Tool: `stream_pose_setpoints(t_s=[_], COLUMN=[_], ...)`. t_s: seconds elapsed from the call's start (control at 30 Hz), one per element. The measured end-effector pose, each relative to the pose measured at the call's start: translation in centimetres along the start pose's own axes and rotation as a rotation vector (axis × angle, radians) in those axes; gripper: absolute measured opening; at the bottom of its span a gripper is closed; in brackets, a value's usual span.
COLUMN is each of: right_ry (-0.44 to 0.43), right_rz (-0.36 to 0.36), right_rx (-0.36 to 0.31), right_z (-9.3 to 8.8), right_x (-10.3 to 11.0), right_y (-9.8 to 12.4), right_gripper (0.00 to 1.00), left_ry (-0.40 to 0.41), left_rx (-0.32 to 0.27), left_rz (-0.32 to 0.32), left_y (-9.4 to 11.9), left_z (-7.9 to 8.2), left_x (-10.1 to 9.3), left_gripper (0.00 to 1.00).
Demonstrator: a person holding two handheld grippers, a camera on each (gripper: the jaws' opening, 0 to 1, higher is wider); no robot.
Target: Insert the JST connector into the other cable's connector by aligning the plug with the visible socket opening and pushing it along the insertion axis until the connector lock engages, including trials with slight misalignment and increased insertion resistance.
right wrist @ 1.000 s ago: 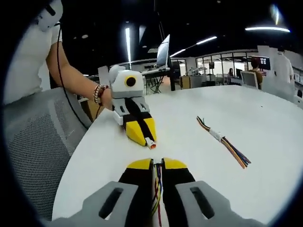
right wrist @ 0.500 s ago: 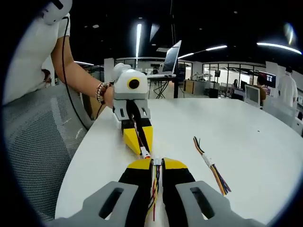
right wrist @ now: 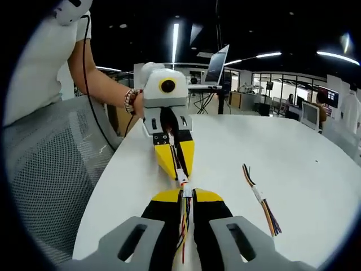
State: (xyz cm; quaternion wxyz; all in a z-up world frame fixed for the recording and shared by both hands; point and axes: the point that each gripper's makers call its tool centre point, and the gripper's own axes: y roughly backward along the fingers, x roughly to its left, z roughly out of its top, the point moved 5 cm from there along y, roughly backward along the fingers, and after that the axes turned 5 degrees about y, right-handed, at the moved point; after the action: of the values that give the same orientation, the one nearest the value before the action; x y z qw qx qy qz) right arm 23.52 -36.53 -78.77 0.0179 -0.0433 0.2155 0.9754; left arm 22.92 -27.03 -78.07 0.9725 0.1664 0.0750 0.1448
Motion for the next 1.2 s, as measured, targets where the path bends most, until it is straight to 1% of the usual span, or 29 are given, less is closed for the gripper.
stream_pose_setpoints(t_s=[0.27, 0.37, 0.67, 0.7, 0.77, 0.8, 0.83, 0.87, 0.9, 1.03, 1.13, 1.2], right_ry=[0.023, 0.044, 0.056, 0.062, 0.063, 0.097, 0.116, 0.103, 0.097, 0.085, 0.081, 0.081], right_rz=[0.033, 0.053, 0.08, 0.085, 0.098, 0.109, 0.108, 0.111, 0.114, 0.117, 0.115, 0.121], right_rx=[0.037, 0.065, 0.077, 0.08, 0.075, 0.115, 0.139, 0.137, 0.134, 0.138, 0.156, 0.177], right_z=[-0.2, -0.2, -0.1, 0.0, 0.4, 0.1, -0.2, -0.3, -0.4, -0.5, -0.6, -0.8], right_x=[0.6, 1.0, 1.3, 1.4, 1.7, 1.8, 1.9, 2.0, 2.0, 2.0, 2.0, 2.2], right_y=[-0.3, -0.5, -0.4, -0.4, -0.7, -0.7, -0.8, -1.0, -1.0, -1.0, -1.1, -1.3], right_gripper=[0.04, 0.04, 0.04, 0.04, 0.04, 0.04, 0.04, 0.04, 0.04, 0.04, 0.04, 0.04], left_ry=[-0.039, -0.075, -0.083, -0.091, -0.113, -0.118, -0.119, -0.116, -0.12, -0.121, -0.116, -0.116], left_rx=[0.035, 0.068, 0.067, 0.077, 0.115, 0.117, 0.118, 0.114, 0.127, 0.13, 0.134, 0.147], left_rz=[-0.016, -0.03, -0.055, -0.059, -0.07, -0.07, -0.071, -0.075, -0.079, -0.081, -0.08, -0.083], left_y=[0.0, -0.1, 0.1, 0.1, -0.1, -0.1, -0.1, -0.1, -0.2, -0.2, -0.3, -0.4], left_z=[-0.4, -0.6, -0.8, -0.9, -1.4, -1.4, -1.4, -1.3, -1.4, -1.5, -1.6, -2.0], left_x=[-0.3, -0.7, -0.8, -0.8, -1.1, -1.2, -1.2, -1.3, -1.3, -1.4, -1.4, -1.4], left_gripper=[0.0, 0.0, 0.0, 0.0, 0.0, 0.0, 0.0, 0.0, 0.0, 0.0, 0.0, 0.0])
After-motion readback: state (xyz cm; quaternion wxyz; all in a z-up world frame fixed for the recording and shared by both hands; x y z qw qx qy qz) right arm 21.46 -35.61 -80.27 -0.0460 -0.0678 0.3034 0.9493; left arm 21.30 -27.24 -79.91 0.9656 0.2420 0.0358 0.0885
